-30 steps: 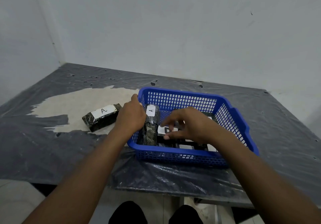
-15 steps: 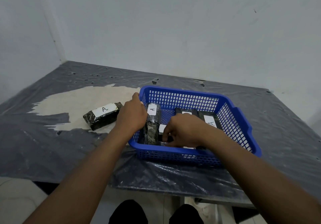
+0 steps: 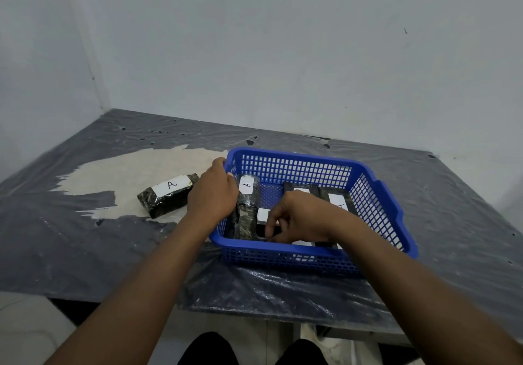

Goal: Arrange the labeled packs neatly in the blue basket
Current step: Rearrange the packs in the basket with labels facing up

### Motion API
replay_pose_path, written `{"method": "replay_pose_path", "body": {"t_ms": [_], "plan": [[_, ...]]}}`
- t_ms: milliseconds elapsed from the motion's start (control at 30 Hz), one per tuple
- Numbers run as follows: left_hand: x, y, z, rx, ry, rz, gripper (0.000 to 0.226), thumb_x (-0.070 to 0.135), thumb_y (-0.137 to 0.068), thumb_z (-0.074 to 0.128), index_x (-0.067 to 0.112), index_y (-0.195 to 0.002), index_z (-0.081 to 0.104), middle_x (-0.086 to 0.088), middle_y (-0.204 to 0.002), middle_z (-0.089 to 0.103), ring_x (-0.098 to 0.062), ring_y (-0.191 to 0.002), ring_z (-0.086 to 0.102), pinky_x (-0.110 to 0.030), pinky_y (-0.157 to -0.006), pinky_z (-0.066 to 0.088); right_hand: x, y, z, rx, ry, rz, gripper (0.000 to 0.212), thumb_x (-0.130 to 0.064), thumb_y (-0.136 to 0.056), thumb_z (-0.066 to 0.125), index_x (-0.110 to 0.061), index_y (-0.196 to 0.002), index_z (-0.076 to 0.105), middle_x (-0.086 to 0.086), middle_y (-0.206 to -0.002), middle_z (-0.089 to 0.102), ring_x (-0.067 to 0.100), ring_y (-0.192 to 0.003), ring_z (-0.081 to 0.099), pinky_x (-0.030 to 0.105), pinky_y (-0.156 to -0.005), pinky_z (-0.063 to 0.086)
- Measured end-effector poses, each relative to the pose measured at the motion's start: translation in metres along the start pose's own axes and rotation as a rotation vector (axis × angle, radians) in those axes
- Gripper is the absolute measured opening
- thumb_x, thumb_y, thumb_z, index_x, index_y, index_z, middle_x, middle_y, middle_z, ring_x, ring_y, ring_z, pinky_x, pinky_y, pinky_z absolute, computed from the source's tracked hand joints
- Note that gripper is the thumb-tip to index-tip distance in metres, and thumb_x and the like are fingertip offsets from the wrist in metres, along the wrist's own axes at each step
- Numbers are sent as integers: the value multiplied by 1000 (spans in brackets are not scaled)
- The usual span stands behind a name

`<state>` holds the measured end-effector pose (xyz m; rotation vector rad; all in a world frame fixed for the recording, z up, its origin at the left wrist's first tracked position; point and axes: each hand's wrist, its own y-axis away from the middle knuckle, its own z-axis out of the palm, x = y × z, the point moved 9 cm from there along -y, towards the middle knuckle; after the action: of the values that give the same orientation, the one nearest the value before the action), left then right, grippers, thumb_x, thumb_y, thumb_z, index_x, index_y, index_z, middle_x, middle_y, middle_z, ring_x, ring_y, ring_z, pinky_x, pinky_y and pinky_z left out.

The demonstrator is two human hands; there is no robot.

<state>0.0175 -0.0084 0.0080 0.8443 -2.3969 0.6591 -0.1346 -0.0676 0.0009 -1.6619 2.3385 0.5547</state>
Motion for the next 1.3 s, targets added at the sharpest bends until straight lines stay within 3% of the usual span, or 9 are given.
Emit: {"method": "replay_pose_path", "body": {"t_ms": [200,467,567,700,800,900,1067,1200,1300], "plan": [[5,3,-10,88,2,54,45,34,-97,46,15,-138,41,-5,-99,67,-26,-91,61,-48,-81,53,1,7,6,-35,-113,-43,9,-15,-84,81,-24,-87,81,-14,-83,75,0,-76,68,20,-74,54],[1,1,-4,46,3,22,37,30,-99,42,14,-133,42,2,-81,61,-12,-60,56,-29,-50,42,-3,1,3,-19,-84,-82,12,-15,-82,83,-20,-92,79,-8,-89,79,7,-80,73,33,-81,61],[3,1,-7,54,-48,32,38,30,-98,44,14,-133,45,-4,-110,64,-21,-88,62,-39,-71,52,10,13,-18,99,-339,-58,14,-24,-84,80,-21,-97,77,-5,-90,79,11,-72,71,27,-69,59],[45,16,-24,168,-118,416,48,13,-88,56,21,-134,49,1,-137,53,-21,-125,50,-45,-106,37,38,34,-27,126,-721,34,14,-26,-96,68,-20,-107,74,-3,-93,77,13,-78,71,23,-67,58],[78,39,-18,-61,-80,746,57,34,-82,62,36,-136,46,13,-141,51,-5,-132,42,-36,-113,26,48,40,-13,15,-1127,144,24,-27,-96,65,-12,-111,75,4,-93,71,10,-76,65,22,-67,54],[92,52,-14,-265,27,801,54,57,-79,65,47,-129,49,31,-131,54,20,-122,36,-22,-111,15,47,42,-5,-50,-1337,197,39,-29,-86,73,-1,-114,72,11,-95,68,15,-78,65,23,-69,57],[97,48,-26,-254,144,713,42,63,-81,61,38,-114,69,21,-102,72,9,-97,60,-16,-82,49,47,43,-9,52,-1242,207,35,-27,-103,53,-2,-120,70,12,-95,72,17,-78,71,28,-72,61],[72,36,-20,-327,160,508,57,75,-73,53,37,-114,67,19,-102,69,3,-95,63,-27,-81,56,38,65,-57,622,-664,-85,24,-35,-101,56,-27,-120,68,-10,-109,73,13,-94,72,27,-72,62],[62,35,-13,-411,262,412,58,74,-71,54,41,-116,66,23,-107,69,8,-98,62,-21,-81,54,8,73,-58,685,-290,-279,47,-40,-86,77,-33,-130,61,-21,-123,64,7,-112,65,21,-84,59]]}}
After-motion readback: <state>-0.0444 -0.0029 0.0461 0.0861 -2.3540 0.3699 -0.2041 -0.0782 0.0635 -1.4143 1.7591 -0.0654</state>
